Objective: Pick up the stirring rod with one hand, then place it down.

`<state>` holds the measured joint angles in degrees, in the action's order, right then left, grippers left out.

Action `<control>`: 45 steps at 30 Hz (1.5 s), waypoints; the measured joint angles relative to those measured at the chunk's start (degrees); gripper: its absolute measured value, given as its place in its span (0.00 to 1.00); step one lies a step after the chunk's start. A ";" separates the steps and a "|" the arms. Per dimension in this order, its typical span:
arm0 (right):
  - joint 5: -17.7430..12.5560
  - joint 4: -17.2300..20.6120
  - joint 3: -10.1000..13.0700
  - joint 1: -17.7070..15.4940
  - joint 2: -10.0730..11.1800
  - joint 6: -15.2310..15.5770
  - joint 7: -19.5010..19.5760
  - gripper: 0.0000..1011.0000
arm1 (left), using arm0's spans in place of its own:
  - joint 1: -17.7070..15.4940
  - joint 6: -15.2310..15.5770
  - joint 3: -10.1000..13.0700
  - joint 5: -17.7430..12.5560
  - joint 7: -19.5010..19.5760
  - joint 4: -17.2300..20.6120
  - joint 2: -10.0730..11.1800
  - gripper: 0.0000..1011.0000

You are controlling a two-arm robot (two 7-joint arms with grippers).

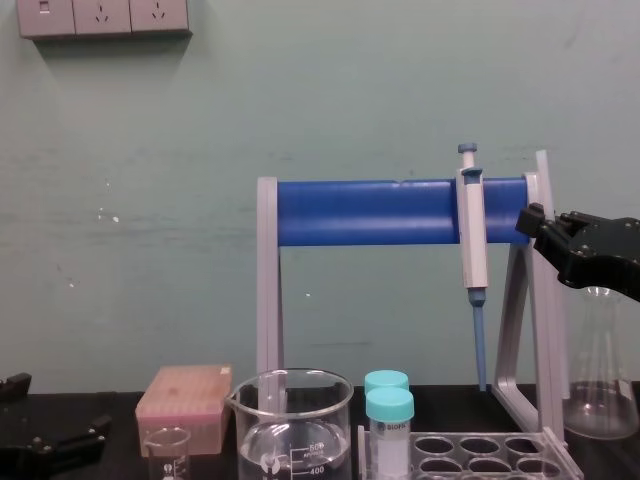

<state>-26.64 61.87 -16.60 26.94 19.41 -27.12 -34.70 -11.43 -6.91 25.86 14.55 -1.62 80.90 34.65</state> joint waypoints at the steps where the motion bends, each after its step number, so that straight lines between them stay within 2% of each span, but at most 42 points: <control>1: -0.01 0.00 -0.01 0.00 0.01 -0.01 0.00 0.07 | 0.00 0.00 0.00 0.00 0.00 0.00 0.00 0.99; 45: -0.08 0.07 -0.11 0.07 0.06 -0.10 -0.08 0.07 | 0.00 0.00 0.00 0.00 0.00 0.00 0.00 0.99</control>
<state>-26.72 61.94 -16.72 27.01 19.47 -27.22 -34.78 -11.43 -6.91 25.86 14.55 -1.62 80.90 34.64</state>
